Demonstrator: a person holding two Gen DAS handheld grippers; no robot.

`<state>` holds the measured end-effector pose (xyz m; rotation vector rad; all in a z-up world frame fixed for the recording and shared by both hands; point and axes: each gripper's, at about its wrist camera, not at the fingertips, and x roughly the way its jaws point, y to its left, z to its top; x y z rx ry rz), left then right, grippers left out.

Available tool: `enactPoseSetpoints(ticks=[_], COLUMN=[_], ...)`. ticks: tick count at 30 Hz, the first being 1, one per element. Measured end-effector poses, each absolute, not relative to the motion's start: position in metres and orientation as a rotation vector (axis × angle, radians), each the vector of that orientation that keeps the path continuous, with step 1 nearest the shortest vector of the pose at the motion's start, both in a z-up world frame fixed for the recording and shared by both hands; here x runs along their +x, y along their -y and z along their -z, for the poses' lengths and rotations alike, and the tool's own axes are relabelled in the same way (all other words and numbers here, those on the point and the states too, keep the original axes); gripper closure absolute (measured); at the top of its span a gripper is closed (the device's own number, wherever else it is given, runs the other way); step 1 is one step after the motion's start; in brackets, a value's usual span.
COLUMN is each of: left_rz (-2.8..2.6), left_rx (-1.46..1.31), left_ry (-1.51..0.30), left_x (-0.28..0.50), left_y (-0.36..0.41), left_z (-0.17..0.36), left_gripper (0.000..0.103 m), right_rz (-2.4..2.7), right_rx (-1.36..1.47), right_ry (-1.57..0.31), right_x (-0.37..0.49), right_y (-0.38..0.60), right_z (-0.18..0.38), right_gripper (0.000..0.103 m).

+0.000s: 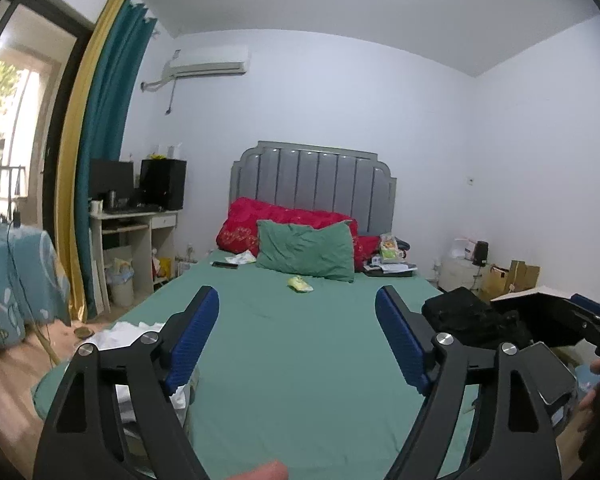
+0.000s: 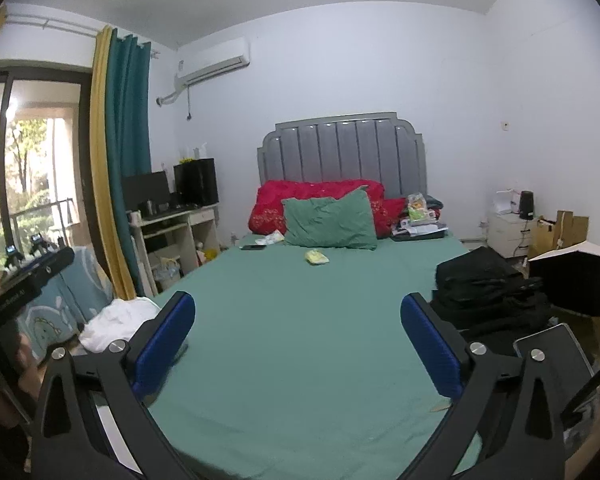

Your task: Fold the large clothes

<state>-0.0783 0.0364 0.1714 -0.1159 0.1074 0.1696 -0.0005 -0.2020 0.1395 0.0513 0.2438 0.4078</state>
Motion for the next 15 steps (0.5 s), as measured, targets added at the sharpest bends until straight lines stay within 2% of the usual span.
enactPoseSetpoints(ticks=[15], left_rz=[-0.235], left_rx=[-0.127], left_ry=[-0.185], left_x=[-0.061], left_y=[-0.064], left_z=[-0.147], left_gripper=[0.018], right_rz=[-0.439], right_rx=[0.008], right_ry=[-0.319], right_x=[0.021], right_y=[0.176], right_z=[-0.110], right_gripper=[0.001])
